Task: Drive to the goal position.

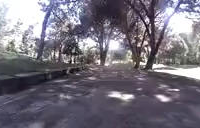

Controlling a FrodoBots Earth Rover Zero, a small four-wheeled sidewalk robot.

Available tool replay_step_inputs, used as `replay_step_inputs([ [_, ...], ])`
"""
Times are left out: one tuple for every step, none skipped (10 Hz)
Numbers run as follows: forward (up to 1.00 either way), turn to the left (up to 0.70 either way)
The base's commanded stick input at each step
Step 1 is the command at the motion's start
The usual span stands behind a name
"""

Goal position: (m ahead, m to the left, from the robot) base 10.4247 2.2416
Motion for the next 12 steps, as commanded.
replay_step_inputs([
  [0.85, 0.04],
  [0.85, 0.22],
  [0.85, 0.34],
  [0.85, 0.34],
  [0.85, 0.34],
  [0.85, 0.34],
  [0.85, 0.17],
  [0.85, 0.0],
  [0.85, 0.0],
  [0.85, 0.0],
  [0.85, 0.0],
  [0.85, 0.0],
])
